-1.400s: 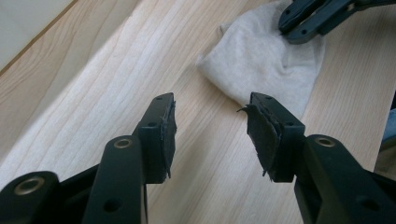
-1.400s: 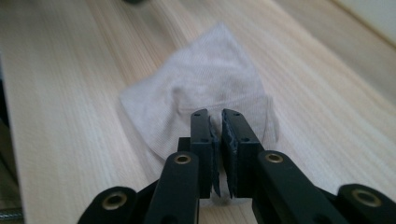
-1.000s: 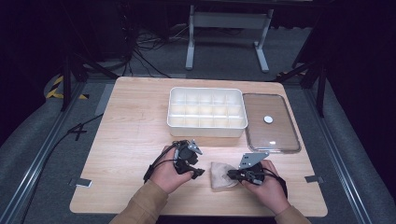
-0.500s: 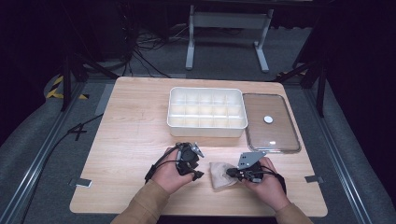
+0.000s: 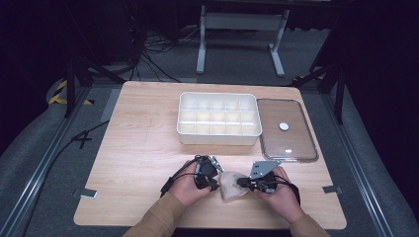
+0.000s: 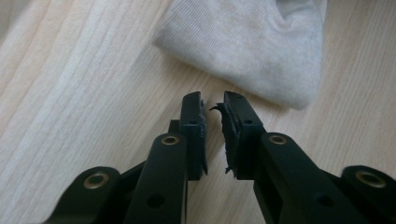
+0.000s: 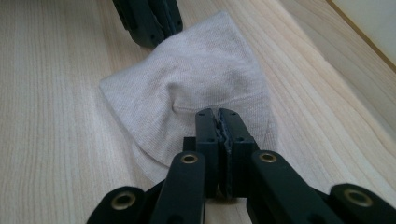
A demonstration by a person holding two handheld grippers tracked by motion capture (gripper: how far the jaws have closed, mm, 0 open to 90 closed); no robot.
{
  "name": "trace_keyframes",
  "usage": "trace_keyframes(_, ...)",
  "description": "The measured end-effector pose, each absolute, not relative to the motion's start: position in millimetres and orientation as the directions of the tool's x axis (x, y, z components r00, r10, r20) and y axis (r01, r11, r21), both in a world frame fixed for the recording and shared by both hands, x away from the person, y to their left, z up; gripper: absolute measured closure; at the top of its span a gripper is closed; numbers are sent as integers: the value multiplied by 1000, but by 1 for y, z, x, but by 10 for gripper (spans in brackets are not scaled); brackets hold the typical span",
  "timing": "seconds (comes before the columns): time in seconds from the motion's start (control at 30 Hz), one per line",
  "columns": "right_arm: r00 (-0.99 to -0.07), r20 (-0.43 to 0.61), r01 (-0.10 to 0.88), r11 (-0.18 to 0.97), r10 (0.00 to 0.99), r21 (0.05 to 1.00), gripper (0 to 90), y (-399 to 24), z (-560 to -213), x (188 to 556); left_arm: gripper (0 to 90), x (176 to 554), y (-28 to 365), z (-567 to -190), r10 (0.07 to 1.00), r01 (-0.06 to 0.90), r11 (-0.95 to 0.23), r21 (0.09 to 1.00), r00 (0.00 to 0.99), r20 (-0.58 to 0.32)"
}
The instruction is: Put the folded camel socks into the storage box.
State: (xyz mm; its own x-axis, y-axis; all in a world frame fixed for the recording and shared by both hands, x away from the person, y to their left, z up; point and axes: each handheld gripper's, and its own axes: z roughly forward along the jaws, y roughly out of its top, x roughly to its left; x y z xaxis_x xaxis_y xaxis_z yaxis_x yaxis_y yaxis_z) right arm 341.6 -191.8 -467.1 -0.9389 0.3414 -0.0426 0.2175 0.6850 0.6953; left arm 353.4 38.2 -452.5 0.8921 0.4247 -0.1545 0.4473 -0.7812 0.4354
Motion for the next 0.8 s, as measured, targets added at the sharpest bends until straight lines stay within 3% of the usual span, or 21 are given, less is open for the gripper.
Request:
trace_keyframes(0.23, -938, -35, 224, 679, 345, 699, 872, -190, -467, 341, 877, 349, 33, -451, 394, 395, -786, 476, 913, -108)
trace_keyframes(0.5, -927, -43, 241, 678, 374, 694, 872, -187, -467, 339, 800, 343, 23, -442, 357, 319, -747, 583, 933, -53)
trace_keyframes(0.8, -918, -68, 235, 674, 391, 700, 868, -182, -468, 335, 757, 342, 20, -443, 361, 315, -746, 587, 932, -41)
